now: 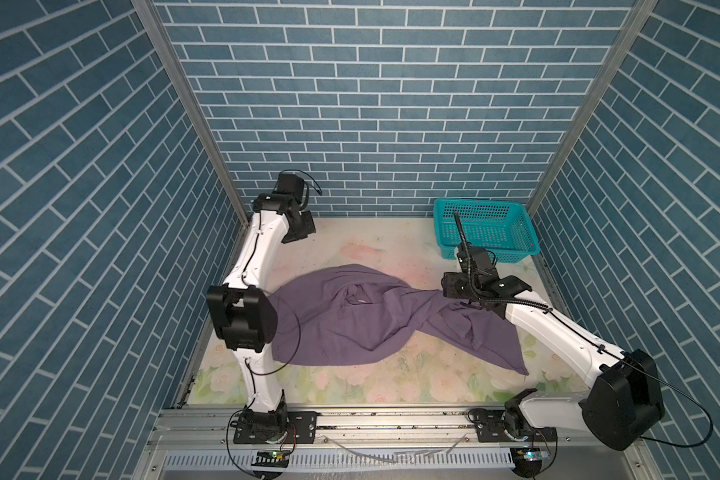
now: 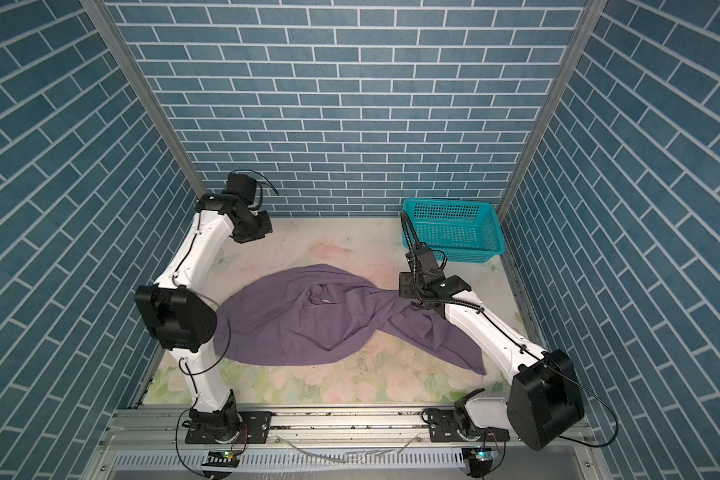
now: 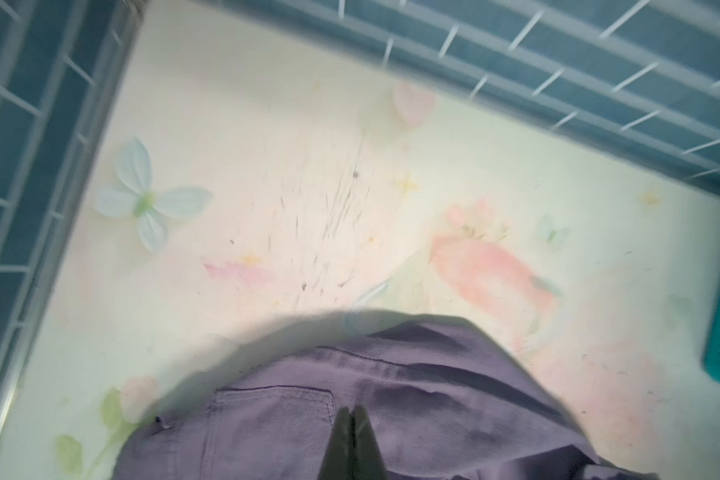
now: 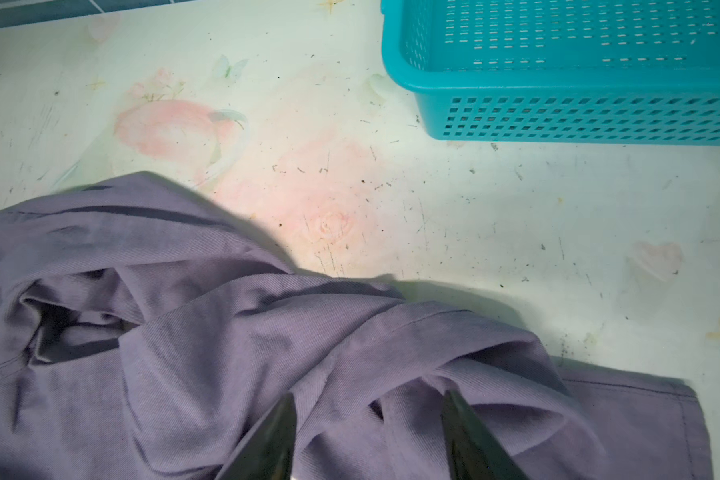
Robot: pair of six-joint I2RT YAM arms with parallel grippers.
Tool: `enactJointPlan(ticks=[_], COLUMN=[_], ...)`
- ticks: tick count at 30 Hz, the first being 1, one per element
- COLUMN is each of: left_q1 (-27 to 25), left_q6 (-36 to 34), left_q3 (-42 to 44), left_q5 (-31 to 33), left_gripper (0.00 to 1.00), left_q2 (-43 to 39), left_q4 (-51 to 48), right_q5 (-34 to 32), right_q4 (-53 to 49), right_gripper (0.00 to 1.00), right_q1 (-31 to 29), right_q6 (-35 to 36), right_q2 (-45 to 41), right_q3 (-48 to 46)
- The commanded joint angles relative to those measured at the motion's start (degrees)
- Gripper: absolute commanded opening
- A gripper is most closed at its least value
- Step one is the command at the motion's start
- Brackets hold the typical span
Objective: Fold and stack the trousers
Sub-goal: 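Grasp the waist edge farthest from the robot with the left gripper and lift it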
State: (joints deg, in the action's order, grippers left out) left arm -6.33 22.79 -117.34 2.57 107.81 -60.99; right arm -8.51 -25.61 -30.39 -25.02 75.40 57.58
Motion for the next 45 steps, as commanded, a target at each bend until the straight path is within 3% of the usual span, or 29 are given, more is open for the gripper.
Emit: enactJointPlan(ticks=[1,5,8,27,29,31,32,35,36,45], left_q1=[-0.3,-0.3,-0.3,-1.0,-1.0,-1.0,-1.0,-1.0,-1.0,-1.0], left_q6=[-1.0,1.5,3.0,8.1,8.3,8.4,8.5,8.9,8.9,4.9], left_q3=[2.0,6.8,8.3,13.6,14.4,15.3,15.7,15.7,15.1,0.5], left_q5=[1.9,-0.4,-1.6,-5.1,-5.5,-6.5,-6.9,-6.8,-6.8,-5.1], left_gripper=[0.41,0.77,0.89,0.93,0.9,0.79,0.66,0.14,0.03,0.0], left_q2=[1.5,3.4,5.9,20.3,20.6,20.7,20.7,20.8,20.7,12.5], left_q4=[-6.0,-3.6,-2.3,5.5,6.3,7.5,8.0,8.1,7.6,-1.6], right_q5=[-1.8,-1.6,-1.4,-1.5,-1.5,-1.6,-1.6,-1.7,-1.8,-3.3], right_q4=[-1.8,-2.1,-2.3,-1.9,-2.0,-2.0,-2.0,-2.0,-2.0,-2.7], right_gripper=[0.57,0.57,0.58,0.59,0.59,0.59,0.59,0.59,0.59,0.6], right_q1=[0.1,0.2,0.2,0.8,0.8,0.8,0.9,0.9,0.9,1.9], right_q6=[2.2,2.8,2.7,2.0,2.0,2.0,2.0,1.9,1.9,2.9], right_q2=[-0.4,-0.3,-0.8,-0.8,-0.7,-0.6,-0.5,-0.5,-0.6,-1.2], right_q3=[0.9,1.1,0.4,-1.6,-1.6,-1.7,-1.7,-1.9,-2.0,-1.8])
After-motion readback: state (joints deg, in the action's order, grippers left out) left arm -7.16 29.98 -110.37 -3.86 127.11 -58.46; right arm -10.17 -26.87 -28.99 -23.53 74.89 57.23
